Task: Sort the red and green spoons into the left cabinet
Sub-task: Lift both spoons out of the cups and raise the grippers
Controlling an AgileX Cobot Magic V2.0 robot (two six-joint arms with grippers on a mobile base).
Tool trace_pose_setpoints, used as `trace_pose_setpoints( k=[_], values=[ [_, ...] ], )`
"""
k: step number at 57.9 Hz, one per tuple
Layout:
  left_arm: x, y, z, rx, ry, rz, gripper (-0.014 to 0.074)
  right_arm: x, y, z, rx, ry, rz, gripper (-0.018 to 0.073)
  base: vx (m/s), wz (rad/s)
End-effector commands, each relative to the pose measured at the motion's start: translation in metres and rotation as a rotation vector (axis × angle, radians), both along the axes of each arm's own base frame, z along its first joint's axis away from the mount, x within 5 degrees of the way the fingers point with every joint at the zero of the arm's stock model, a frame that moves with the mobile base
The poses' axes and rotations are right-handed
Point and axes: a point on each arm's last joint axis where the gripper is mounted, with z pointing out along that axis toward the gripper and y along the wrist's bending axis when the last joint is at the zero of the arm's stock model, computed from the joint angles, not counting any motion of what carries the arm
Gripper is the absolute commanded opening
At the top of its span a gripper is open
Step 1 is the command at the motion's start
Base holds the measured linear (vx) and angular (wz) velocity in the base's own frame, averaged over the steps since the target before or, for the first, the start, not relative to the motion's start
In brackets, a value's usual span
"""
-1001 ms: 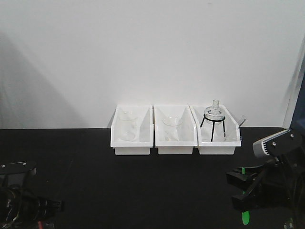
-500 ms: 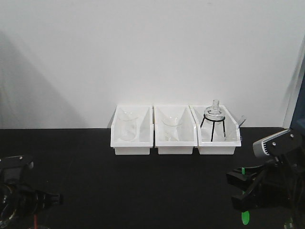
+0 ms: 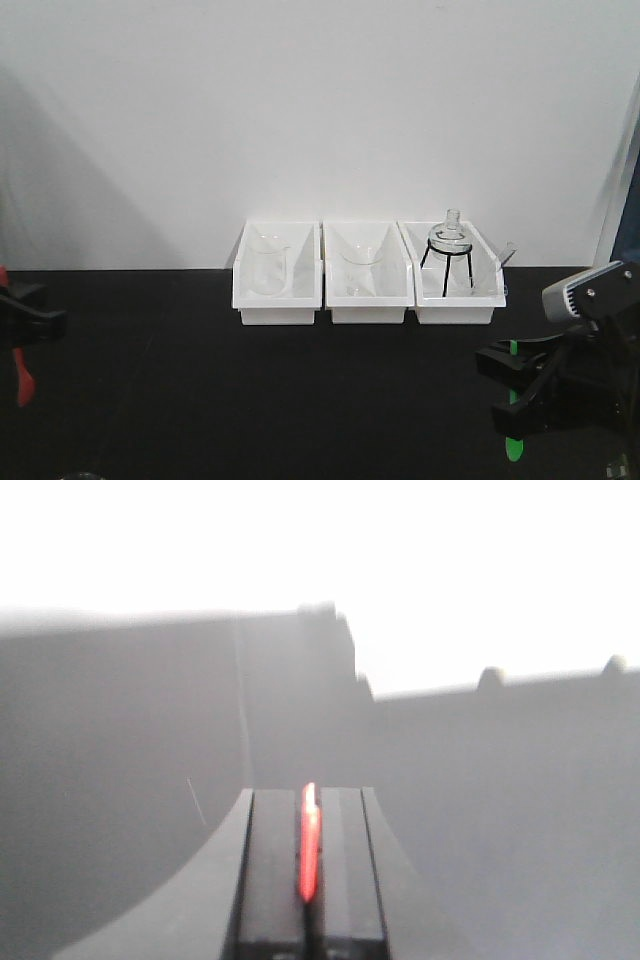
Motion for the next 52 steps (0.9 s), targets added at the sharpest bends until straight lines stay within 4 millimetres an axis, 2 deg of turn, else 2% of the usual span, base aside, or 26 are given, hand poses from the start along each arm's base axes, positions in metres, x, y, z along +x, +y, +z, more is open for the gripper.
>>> trace_pose_setpoints(
  k=[1, 7, 15, 31, 39, 52],
  values=[
    [-0.027, 0.004, 0.035, 0.014, -0.205, -0.001, -0.0003, -0.014, 0.000, 0.033, 0.043, -0.110, 0.014, -0.0004, 0.00, 0.00],
    [-0.054, 0.008, 0.037, 0.008, -0.268, 0.003, -0.0003, -0.032, 0.000, 0.049, 0.050, -0.175, 0.030, -0.0004, 0.00, 0.00],
    [-0.089, 0.012, 0.025, 0.002, -0.299, 0.004, -0.0003, -0.061, -0.002, 0.064, 0.069, -0.255, 0.028, -0.0003, 0.00, 0.00],
    [-0.153, 0.021, 0.000, -0.011, -0.389, 0.004, -0.0003, -0.120, -0.013, 0.052, 0.061, -0.359, -0.043, -0.0003, 0.00, 0.00],
    [-0.166, 0.022, -0.009, -0.010, -0.387, 0.000, -0.0003, -0.139, -0.016, 0.050, 0.066, -0.410, -0.064, -0.0003, 0.00, 0.00],
    [-0.167, 0.022, -0.013, -0.010, -0.372, -0.002, -0.0003, -0.143, -0.018, 0.050, 0.095, -0.412, -0.091, -0.0003, 0.00, 0.00]
  ],
)
